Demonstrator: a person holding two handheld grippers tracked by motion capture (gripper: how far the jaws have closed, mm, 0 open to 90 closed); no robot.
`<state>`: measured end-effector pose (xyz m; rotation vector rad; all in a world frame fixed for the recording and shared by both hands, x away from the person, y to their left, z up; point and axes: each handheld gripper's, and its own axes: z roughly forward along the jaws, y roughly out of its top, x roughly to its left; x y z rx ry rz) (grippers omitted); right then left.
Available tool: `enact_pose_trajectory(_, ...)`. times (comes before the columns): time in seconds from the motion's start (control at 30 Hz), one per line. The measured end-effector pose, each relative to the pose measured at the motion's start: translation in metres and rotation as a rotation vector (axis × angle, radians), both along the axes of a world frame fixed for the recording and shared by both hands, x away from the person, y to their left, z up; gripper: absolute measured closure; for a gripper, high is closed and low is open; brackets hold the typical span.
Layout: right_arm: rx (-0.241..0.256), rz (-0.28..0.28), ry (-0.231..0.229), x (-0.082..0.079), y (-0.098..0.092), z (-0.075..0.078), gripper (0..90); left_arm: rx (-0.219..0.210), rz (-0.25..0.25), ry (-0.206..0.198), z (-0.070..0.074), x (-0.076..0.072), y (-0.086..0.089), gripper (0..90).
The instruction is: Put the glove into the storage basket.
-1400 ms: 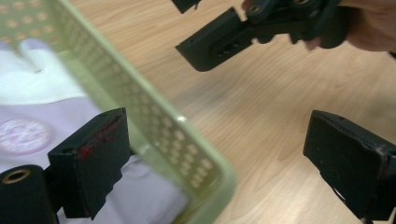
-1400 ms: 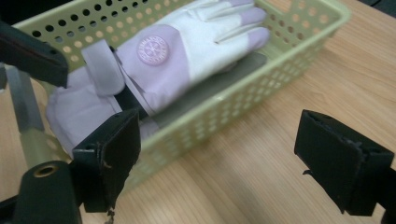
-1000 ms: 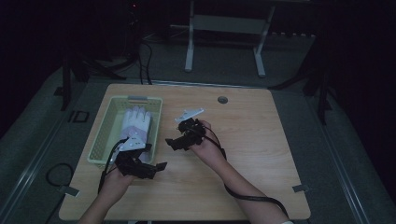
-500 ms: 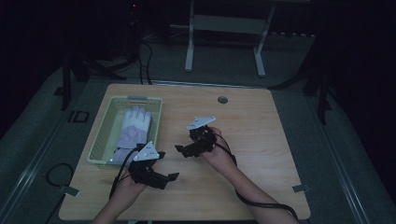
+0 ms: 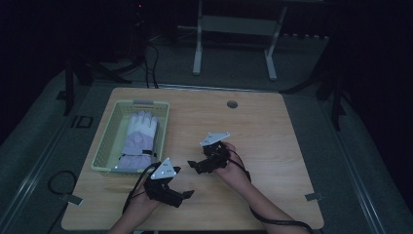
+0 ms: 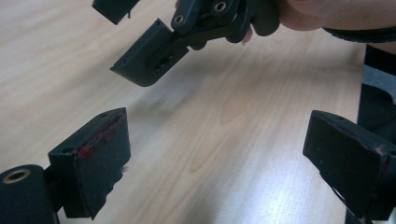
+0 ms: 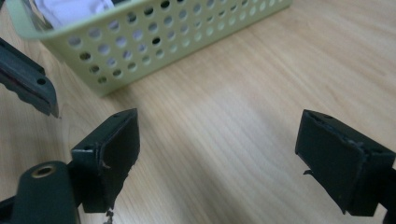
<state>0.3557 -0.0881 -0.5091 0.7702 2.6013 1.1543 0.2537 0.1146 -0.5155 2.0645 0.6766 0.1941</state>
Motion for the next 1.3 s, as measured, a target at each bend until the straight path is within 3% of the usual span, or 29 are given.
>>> enact_pose_trajectory(0.2, 0.002, 0.003, 0.002, -0.004, -0.009, -0.015, 13.5, -0.010, -0.023, 0.041, -0.017, -0.001, -0.010, 7.2)
enact_pose_trajectory(0.37, 0.015, 0.015, -0.052, -0.006, -0.018, -0.023, 12.5, -0.016, -0.035, 0.065, -0.028, 0.000, -0.015, 7.2)
enact_pose_trajectory(0.5, 0.033, 0.013, -0.049, -0.006, -0.027, -0.030, 12.5, -0.014, -0.045, 0.076, -0.034, 0.000, -0.019, 7.2)
enact_pose_trajectory(0.83, 0.053, -0.007, -0.047, -0.009, -0.043, -0.040, 12.5, -0.039, -0.038, 0.085, -0.045, 0.000, -0.023, 7.2)
enact_pose_trajectory(0.9, 0.066, -0.012, -0.027, -0.011, -0.047, -0.044, 12.2, -0.027, -0.042, 0.094, -0.047, 0.000, -0.022, 7.2)
enact_pose_trajectory(1.3, 0.048, -0.006, -0.027, -0.010, -0.048, -0.052, 12.2, -0.005, -0.058, 0.074, -0.049, -0.003, -0.027, 7.2)
